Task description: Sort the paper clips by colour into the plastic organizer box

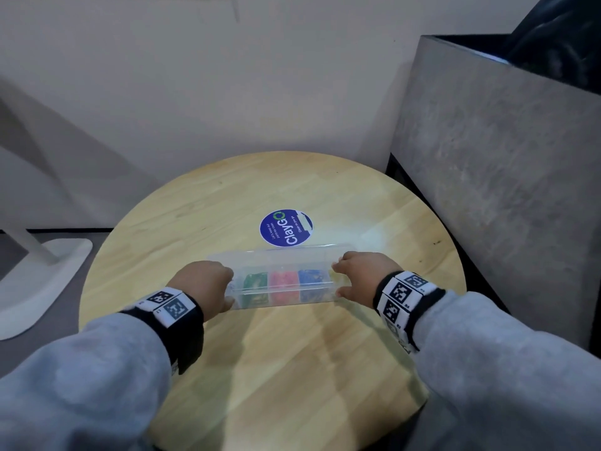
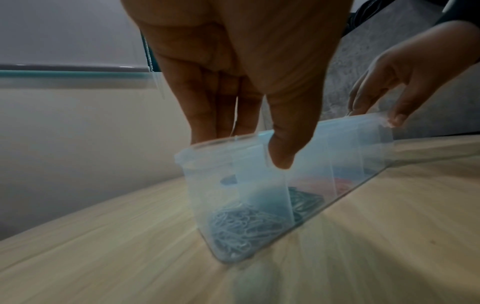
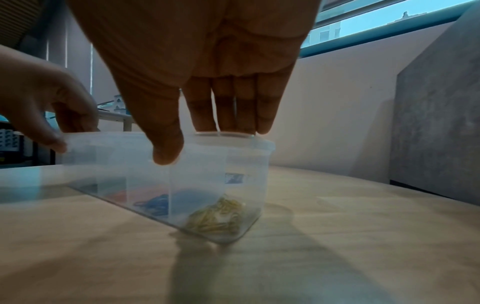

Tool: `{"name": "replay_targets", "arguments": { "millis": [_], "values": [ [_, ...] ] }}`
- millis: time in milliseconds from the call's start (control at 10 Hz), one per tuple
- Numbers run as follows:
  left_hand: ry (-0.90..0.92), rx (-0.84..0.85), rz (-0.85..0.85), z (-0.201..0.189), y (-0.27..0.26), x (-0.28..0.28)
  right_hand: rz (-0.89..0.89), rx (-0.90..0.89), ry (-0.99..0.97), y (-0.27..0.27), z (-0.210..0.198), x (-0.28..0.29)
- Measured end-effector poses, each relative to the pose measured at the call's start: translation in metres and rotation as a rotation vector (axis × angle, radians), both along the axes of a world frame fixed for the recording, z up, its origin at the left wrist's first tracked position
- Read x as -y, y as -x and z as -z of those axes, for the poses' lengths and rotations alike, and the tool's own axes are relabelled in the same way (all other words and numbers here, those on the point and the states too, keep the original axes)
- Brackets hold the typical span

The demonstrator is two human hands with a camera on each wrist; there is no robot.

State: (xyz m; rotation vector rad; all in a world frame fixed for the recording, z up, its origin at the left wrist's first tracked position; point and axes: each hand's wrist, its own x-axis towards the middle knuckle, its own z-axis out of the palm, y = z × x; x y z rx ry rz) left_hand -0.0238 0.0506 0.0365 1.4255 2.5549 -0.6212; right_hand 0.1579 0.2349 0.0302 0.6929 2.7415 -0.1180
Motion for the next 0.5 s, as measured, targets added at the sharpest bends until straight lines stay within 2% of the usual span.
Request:
{"name": "replay_targets", "arguments": {
  "millis": [300, 400, 500],
  "values": [
    [-0.068, 0.052, -0.039, -0.005, 0.003, 0.001, 0.051, 0.010, -0.008, 0.002, -0.001, 0.007],
    [-0.086, 0.147, -0.088, -0.011, 0.011, 0.012, 0.061, 0.050, 0.038, -0.003, -0.006, 0.010],
    [-0.147, 0.259, -0.151, -0.027, 0.013, 0.049, 0.120, -0.005, 0.069, -0.035, -0.018, 0.018]
  ]
}}
